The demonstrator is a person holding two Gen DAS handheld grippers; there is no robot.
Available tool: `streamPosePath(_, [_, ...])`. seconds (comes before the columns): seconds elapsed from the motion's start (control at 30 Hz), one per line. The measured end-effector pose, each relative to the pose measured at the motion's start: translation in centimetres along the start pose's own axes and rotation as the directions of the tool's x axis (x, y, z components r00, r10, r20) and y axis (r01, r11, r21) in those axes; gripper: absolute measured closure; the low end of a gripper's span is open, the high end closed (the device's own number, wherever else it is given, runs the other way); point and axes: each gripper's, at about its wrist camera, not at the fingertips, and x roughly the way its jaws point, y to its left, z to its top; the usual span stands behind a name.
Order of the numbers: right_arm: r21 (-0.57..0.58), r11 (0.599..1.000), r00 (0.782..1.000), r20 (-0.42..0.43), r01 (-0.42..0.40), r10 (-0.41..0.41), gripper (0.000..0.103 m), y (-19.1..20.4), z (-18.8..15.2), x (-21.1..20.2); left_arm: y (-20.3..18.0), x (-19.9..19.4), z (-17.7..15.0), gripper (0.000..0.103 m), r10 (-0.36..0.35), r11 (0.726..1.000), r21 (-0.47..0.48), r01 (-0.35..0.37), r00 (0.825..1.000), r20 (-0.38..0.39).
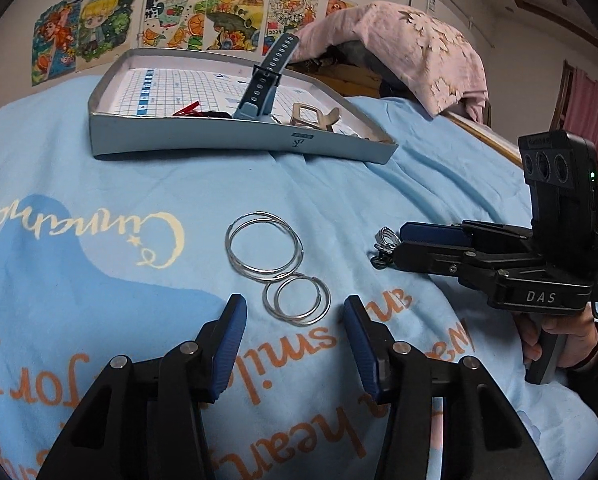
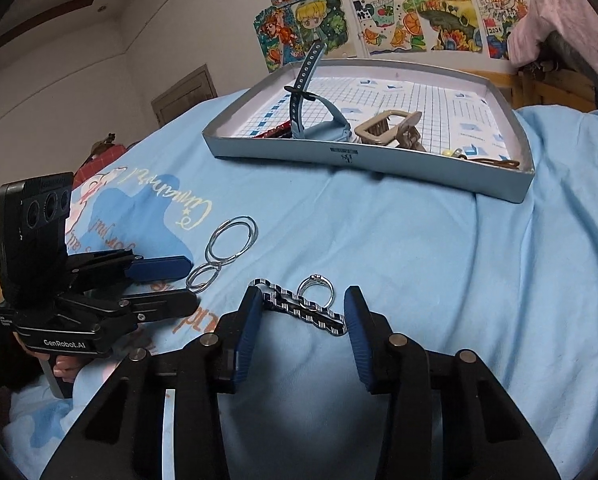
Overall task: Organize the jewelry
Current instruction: 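Grasp the silver hoop earring with the left tool while the right tool grasps the chain bracelet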
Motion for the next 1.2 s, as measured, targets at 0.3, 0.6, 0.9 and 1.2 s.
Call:
streamPosePath(0.3, [-0.014, 1.0, 0.999, -0.035, 0.006, -0.007, 0.065, 0.6, -0.3, 0.2, 0.0, 0.5, 0.1, 0.072, 0.003, 1.0, 0.005, -0.003, 1.0, -0.019])
streamPosePath(0.6, [-0.041, 0.999, 0.998, -0.058, 0.017, -0.019, 0.076, 1.3, -0.5, 0.5, 0.1, 0.5, -0.1, 0.075, -0.004, 1.0, -0.003, 0.004, 1.0, -0.013])
streamPosePath(0.9, [-0.074, 0.997, 0.997, -0.076, 0.029, -0.034, 0.1, 2.1, -1.0, 0.5, -0.3, -1.5, -0.8, 0.075, -0.01, 1.0, -0.004, 0.01, 1.0, 0.005])
streamPosePath(1.2, [-0.064, 0.998, 1.0, 0.012, -0.006, 0.006, 0.1, 3.0, -1.1, -1.6, -0.9, -4.2, -1.4, 0.076, -0.014, 1.0, -0.001, 0.014, 0.999, 0.038])
